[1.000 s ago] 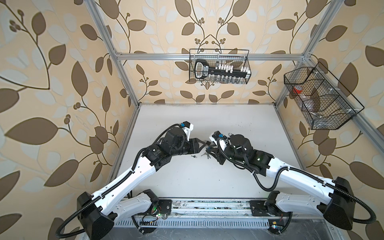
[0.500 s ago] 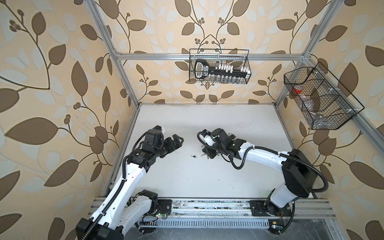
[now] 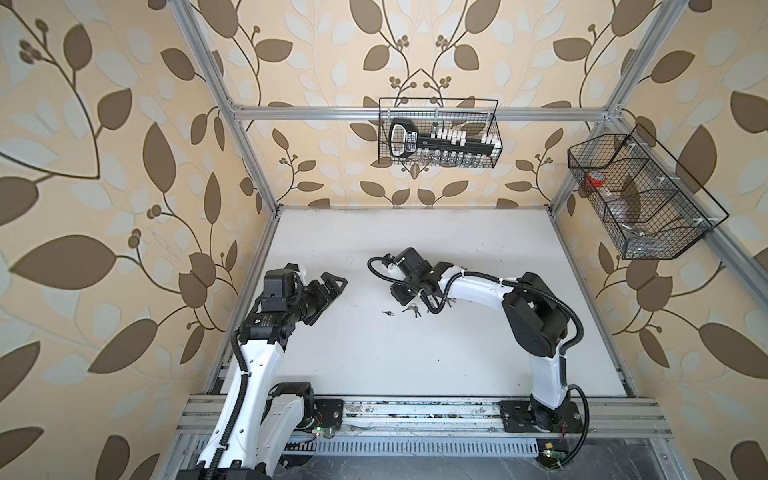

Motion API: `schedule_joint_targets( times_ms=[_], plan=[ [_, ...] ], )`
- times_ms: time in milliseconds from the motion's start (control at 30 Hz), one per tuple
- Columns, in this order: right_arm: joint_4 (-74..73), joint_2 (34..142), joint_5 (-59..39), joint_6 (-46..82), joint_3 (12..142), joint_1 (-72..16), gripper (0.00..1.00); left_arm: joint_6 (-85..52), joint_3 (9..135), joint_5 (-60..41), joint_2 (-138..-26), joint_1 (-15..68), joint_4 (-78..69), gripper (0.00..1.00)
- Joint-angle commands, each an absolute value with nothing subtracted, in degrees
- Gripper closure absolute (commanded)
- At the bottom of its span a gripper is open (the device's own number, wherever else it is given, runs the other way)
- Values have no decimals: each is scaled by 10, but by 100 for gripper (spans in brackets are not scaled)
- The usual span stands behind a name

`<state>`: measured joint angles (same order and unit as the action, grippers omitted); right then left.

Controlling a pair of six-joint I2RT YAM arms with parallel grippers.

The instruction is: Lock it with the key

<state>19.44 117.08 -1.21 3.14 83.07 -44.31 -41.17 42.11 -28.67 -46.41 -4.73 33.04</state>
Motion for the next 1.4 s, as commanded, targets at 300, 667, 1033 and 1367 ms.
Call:
schedule_joint_targets(
  times_ms=[300, 667, 1033, 1367],
  plan=[
    [242, 1242, 4, 16, 924, -436, 99, -403, 412, -347, -450, -105, 346, 1],
    [267, 1279, 14, 18, 958, -431, 97, -401, 411, -357, -459, -115, 341, 1],
    [279, 1301, 19, 18, 975, -430, 92, -399, 410, -364, -462, -123, 339, 1],
    [279, 1296, 17, 17, 966, -430, 66, -397, 410, -365, -462, -125, 338, 1]
  ],
)
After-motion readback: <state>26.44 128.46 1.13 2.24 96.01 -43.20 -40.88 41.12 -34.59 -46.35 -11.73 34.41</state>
